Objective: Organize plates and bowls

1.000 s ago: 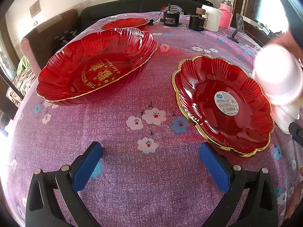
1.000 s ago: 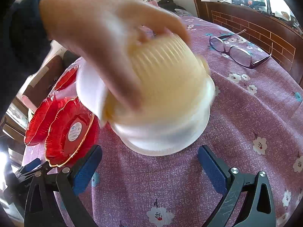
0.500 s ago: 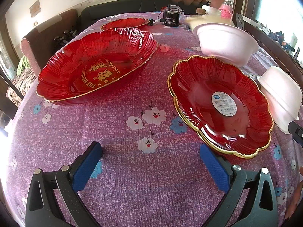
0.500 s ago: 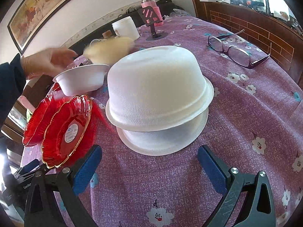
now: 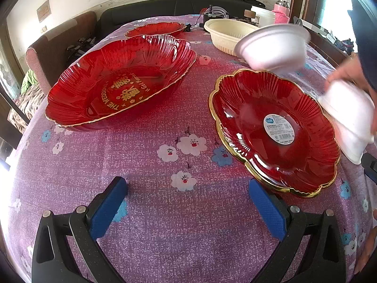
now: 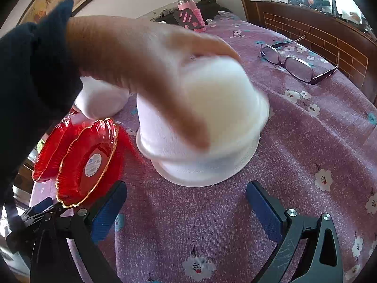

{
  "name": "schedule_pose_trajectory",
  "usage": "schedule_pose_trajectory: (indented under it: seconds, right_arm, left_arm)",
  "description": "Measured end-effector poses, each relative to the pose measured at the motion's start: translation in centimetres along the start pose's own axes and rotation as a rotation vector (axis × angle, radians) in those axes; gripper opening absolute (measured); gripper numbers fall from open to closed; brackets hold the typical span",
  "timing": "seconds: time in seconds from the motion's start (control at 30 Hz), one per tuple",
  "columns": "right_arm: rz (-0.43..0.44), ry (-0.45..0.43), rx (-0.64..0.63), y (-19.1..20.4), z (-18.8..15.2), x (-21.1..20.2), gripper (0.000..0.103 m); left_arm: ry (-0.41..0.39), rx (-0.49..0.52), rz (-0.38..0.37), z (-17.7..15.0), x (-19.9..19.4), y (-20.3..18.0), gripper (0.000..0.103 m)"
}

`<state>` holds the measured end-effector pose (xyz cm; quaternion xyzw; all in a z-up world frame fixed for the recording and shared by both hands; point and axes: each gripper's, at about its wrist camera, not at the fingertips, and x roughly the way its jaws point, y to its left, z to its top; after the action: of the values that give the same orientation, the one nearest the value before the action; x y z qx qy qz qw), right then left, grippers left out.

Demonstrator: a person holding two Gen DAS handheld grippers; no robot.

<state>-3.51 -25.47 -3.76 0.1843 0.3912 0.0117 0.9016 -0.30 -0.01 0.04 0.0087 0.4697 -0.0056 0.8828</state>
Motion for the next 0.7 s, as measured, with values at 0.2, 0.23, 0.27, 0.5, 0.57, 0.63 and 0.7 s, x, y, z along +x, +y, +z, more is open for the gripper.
schedule_pose_trajectory:
  seconds: [0.2, 0.23, 0.27, 0.5, 0.57, 0.63, 0.7]
  right_arm:
    - [0.051, -0.010, 0.021, -0.05, -0.15, -0.22, 0.102]
    - [0.051, -0.009, 0.021, -0.05, -0.14, -0.22, 0.102]
    - [0.038, 0.000, 0.015, -0.07, -0.06, -0.11, 0.102]
    - [-0.003, 0.009, -0.013, 0.15, 0.19, 0.27, 0.102]
    - [-0.005, 0.002, -0.014, 0.20, 0.18, 0.27, 0.102]
    - [-0.007, 0.003, -0.016, 0.32, 0.11, 0.26, 0.102]
    - [-0.011, 0.002, -0.022, 0.26, 0.12, 0.27, 0.102]
  left_arm:
    - [0.000, 0.000, 0.000, -0.02, -0.02, 0.00, 0.103]
    - [0.000, 0.000, 0.000, -0.01, -0.02, -0.01, 0.103]
    - [0.000, 0.000, 0.000, 0.00, 0.01, 0.01, 0.103]
    - [0.000, 0.000, 0.000, -0.02, -0.03, 0.00, 0.103]
    - [0.000, 0.000, 0.000, 0.00, 0.00, 0.00, 0.103]
    - [0.000, 0.000, 0.000, 0.00, 0.00, 0.00, 0.103]
    - [0.000, 0.000, 0.000, 0.00, 0.00, -0.01, 0.103]
